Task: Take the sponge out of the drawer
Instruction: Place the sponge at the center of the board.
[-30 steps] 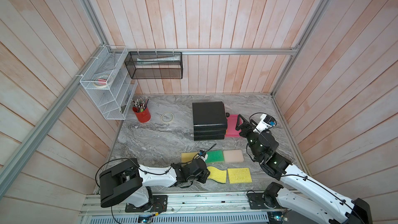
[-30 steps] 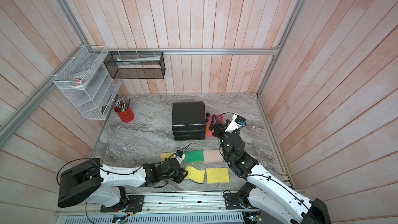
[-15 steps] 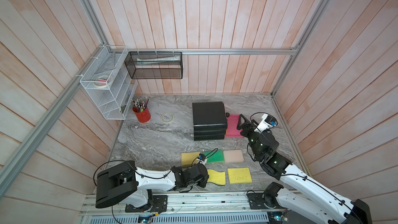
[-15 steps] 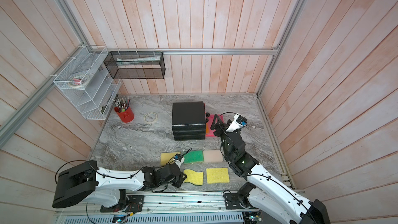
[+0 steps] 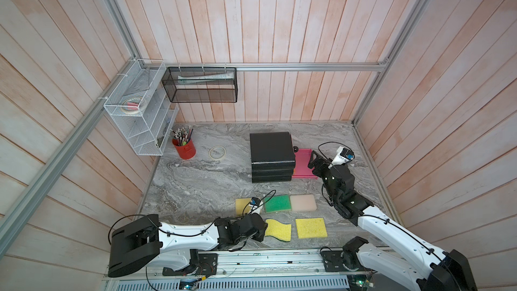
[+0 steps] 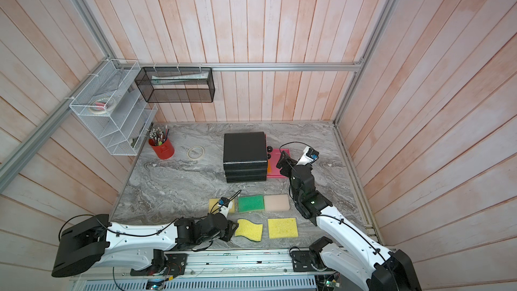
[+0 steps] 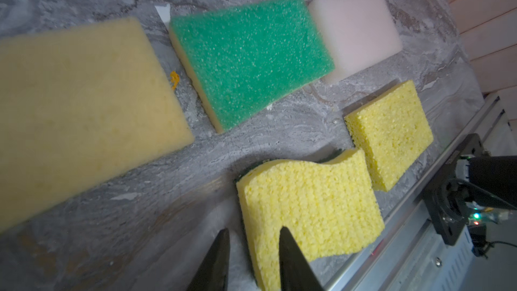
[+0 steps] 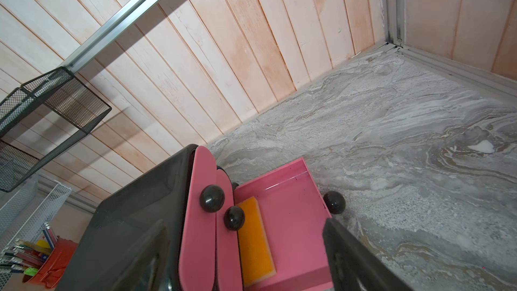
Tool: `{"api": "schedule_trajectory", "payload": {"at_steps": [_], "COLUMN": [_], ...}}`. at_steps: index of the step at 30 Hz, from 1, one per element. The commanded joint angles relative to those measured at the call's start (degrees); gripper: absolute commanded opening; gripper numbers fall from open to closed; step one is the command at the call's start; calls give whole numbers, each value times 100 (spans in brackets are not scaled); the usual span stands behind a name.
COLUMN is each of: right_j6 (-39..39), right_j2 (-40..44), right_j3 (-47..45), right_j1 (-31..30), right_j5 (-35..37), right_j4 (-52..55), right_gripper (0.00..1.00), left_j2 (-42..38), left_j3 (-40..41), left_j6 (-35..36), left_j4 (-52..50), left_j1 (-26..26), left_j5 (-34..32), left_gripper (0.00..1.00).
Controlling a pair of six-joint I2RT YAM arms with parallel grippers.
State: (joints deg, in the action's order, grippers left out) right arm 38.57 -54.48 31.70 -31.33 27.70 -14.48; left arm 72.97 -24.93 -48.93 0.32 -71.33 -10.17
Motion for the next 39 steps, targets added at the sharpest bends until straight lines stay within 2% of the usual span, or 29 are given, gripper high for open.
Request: {"api": "schedule_trajectory", "payload": {"at_steps": [1, 5, 8, 12, 17, 25, 31, 33, 36, 39], "right_j6": [-51, -25, -25, -41, -103, -129, -156, -156, -159, -165], "right_j2": [112, 173, 200, 261, 381, 563, 659, 651, 619, 525], "right_j3": [-20, -75, -102, -134, -231, -414, -486, -486, -496, -497], "right_j1": [43, 76, 93, 111, 160, 264, 315, 334, 356, 373], "right_j5": [-82, -103, -108, -141, -195, -359, -413, -452, -509, -529], "right_j4": [151, 170, 183, 194, 206, 136, 103, 92, 64, 12], "right_gripper": [88, 88, 88, 88, 88, 88, 88, 88, 88, 88], "left_j2": [280, 563, 710, 790, 804, 708, 621, 644, 614, 550], "left_j3": [42, 23, -3, 104, 155, 41, -130, -191, -283, -347], "left_j6": [212, 196, -44, -489, -1041, -1564, -1651, -1620, -1541, -1556], "left_j4": [137, 487, 648, 1026, 966, 562, 239, 192, 98, -83], "left_j1": [-12, -12, -6, -21, -132, -248, -428, -468, -548, -636], "left_j5": [291, 486, 479, 413, 33, -551, -863, -900, -977, -1154], "left_gripper": [35, 35, 22, 12, 0, 0, 0, 7, 29, 41]}}
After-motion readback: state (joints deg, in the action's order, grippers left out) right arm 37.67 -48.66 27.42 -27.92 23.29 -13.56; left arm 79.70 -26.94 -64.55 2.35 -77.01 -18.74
